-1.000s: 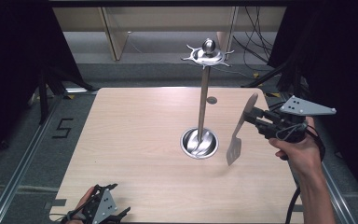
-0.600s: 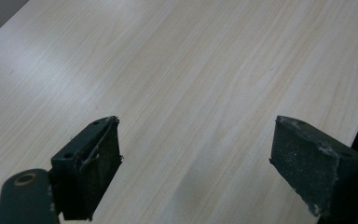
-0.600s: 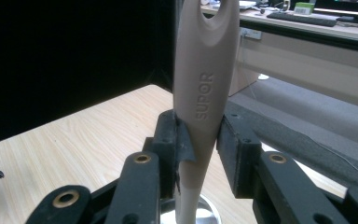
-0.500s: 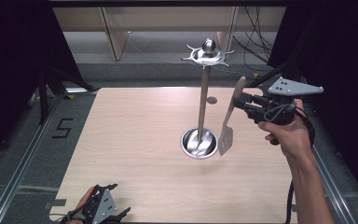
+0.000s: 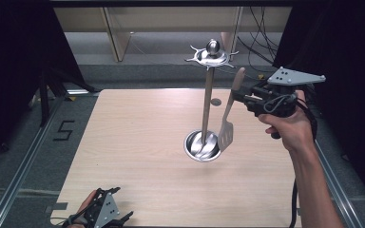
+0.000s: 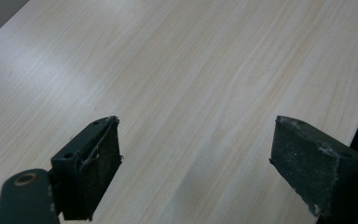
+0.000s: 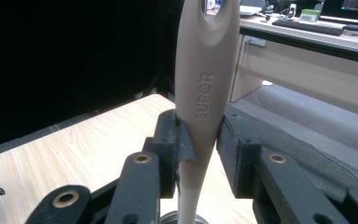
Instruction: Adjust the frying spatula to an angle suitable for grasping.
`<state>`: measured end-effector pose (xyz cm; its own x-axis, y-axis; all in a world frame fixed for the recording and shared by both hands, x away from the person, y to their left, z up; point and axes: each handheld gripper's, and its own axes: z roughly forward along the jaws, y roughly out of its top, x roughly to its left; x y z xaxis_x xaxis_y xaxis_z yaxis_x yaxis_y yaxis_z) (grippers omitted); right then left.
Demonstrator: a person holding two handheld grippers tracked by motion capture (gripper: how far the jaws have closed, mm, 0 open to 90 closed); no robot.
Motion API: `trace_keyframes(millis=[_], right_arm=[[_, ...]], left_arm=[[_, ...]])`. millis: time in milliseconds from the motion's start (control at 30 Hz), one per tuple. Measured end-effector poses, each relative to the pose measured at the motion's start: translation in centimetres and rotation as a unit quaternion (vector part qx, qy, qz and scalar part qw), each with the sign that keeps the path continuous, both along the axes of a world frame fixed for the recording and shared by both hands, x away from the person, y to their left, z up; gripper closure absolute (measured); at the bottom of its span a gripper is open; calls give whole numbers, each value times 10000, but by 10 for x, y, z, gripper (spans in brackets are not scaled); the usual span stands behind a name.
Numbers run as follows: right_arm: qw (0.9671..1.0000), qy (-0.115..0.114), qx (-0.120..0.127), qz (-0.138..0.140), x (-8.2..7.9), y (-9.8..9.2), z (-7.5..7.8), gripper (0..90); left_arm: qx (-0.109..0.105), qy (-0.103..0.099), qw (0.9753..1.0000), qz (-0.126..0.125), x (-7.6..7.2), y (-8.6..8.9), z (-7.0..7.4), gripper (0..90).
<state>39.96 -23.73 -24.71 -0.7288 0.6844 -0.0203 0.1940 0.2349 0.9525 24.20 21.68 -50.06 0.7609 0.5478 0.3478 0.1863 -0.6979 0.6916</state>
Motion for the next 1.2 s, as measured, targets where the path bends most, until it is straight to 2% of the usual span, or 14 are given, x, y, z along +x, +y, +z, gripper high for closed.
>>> trace_keyframes(millis=[133,233,367,400,433,667,733,833,1000,1033,1067,1100,1167,1200], right_arm=[[10000,-52,-51,-38,3,3,2,701],[10000,26,-28,5,5,6,4,701],[10000,-33,-63,-2,7,7,6,701],[10000,27,-64,-42,9,9,7,701],[10000,36,-61,-45,9,9,7,701],[9999,87,-80,11,15,15,6,701],[10000,42,-74,-51,17,16,4,700],[9998,181,-72,-4,19,19,4,700],[9998,161,-136,18,23,21,5,700],[9998,141,-157,32,23,22,5,700],[9998,141,-157,32,23,22,5,700],[9997,227,-83,6,22,24,4,700],[9998,180,-92,49,23,24,3,698],[9998,183,-81,54,23,24,3,699]], left_arm=[[32,-30,10000,1,0,0,1,151],[3,-18,10000,5,0,0,0,151],[68,9,10000,-59,0,1,2,151],[94,-19,9999,-45,0,1,2,151],[9,-45,10000,2,0,0,1,151],[-21,5,10000,-38,0,0,1,151],[-3,5,10000,-63,-1,0,2,151],[-7,-15,10000,-42,-1,0,1,151],[-3,12,10000,-68,-1,0,2,151],[-116,-13,9999,-29,-1,-1,0,151],[23,28,10000,-67,-1,0,3,151],[17,25,10000,-57,-1,0,2,151],[-70,-7,10000,-42,-1,-1,1,151],[-22,-13,10000,-54,-1,-1,1,151]])
